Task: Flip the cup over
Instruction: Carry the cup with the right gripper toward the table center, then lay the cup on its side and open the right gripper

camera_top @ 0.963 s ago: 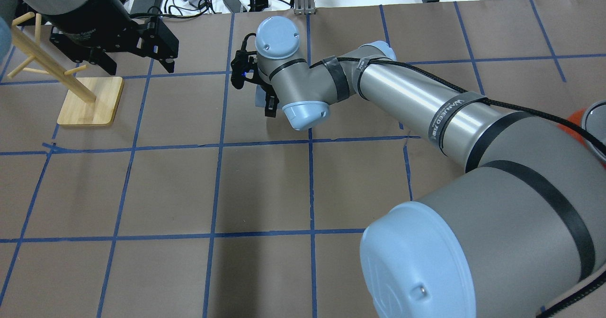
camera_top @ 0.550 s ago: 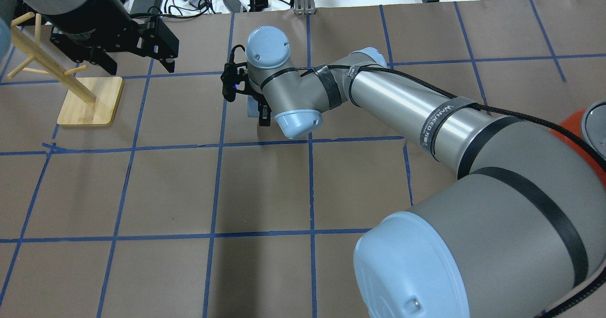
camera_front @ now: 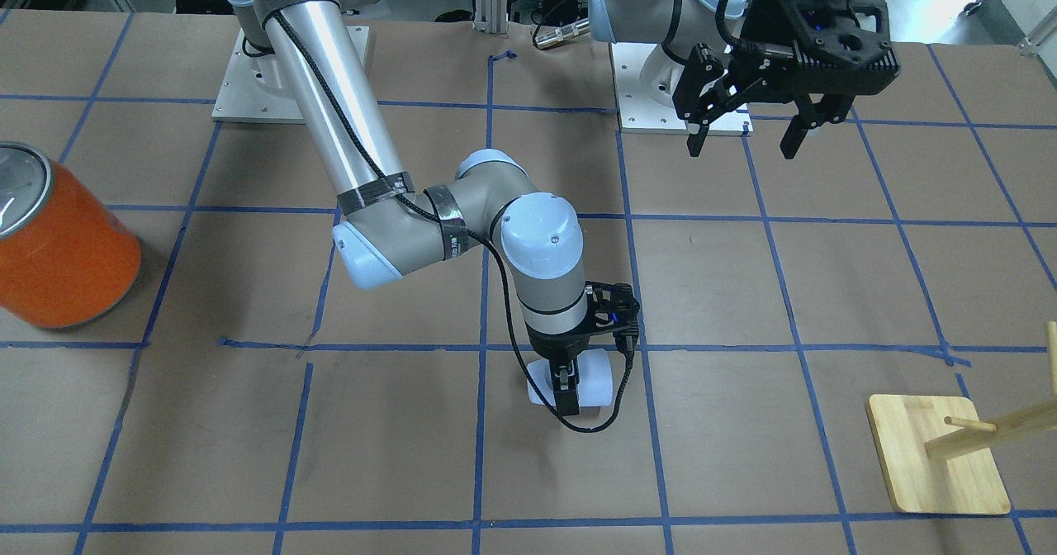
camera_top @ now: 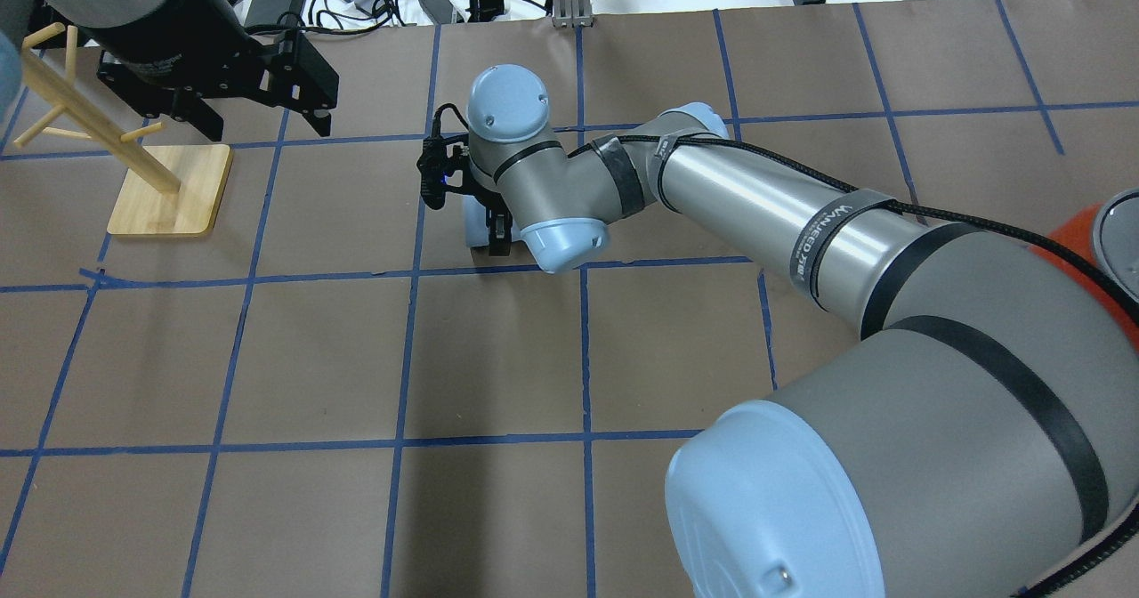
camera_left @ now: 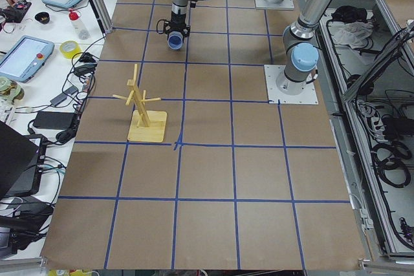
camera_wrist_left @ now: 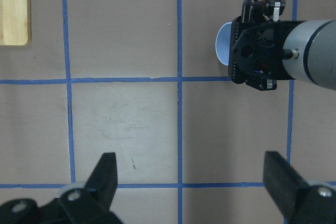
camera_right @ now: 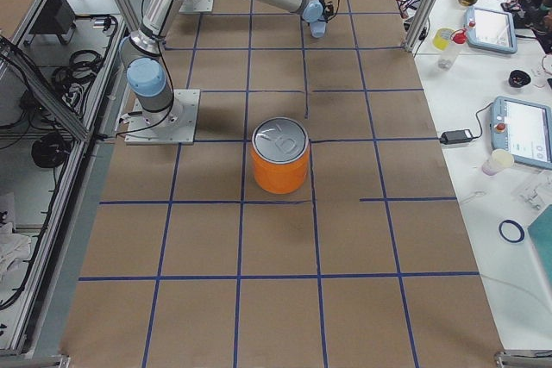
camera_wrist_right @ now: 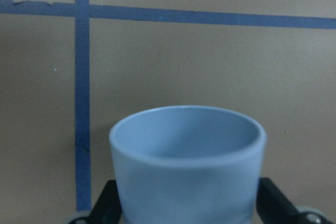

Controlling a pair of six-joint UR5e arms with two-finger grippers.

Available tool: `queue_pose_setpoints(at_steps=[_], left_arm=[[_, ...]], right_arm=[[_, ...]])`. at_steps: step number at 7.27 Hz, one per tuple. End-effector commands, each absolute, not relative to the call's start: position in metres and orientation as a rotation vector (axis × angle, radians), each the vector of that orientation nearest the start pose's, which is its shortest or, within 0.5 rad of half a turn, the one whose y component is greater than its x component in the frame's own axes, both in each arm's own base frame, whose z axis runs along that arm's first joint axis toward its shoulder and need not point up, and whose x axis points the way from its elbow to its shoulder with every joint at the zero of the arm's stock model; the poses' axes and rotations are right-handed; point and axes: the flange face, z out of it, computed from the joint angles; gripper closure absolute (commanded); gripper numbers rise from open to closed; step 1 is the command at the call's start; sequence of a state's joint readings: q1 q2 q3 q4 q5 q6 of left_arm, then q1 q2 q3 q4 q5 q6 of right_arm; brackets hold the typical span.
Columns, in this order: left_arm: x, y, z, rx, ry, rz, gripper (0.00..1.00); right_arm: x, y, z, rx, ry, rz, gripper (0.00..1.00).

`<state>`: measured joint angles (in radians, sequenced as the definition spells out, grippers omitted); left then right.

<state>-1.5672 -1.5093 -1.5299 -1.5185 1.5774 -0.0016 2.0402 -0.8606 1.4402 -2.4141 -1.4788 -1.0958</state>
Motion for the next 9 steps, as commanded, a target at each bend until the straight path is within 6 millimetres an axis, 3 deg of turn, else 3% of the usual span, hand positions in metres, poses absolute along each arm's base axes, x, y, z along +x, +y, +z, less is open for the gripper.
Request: queue_pose_setpoints(at_steps=[1,3,5,6,8,9], left_arm=[[-0.13,-0.479,0.541,-0.012,3.131,-0.238,0.0],[-0.128,-0.48,0.538,-0.007,3.13,-0.238,0.0],[-0.114,-0.487,0.536,0.002,3.227,-0.247,0.0],[-0.093,-0.495,0.533,0.039,3.281,-0.257,0.0],[-0.066,-0.509,0.496,-0.001,3.429,-0.209,0.0],[-0.069,-0.52,0.474,0.034,3.531,-0.265,0.0]], right_arm=[[0.453,-0.582,0.216,-2.183,2.209,-0.451,0.0],[0.441,-0.571,0.251,-2.001,2.379,-0.456,0.0],[0.404,-0.569,0.279,-1.41,2.719,-0.456,0.0],[0.373,-0.573,0.3,-1.108,2.835,-0.463,0.0],[0.262,-0.584,0.357,-0.546,3.069,-0.281,0.0],[0.21,-0.586,0.374,-0.34,3.136,-0.2,0.0]])
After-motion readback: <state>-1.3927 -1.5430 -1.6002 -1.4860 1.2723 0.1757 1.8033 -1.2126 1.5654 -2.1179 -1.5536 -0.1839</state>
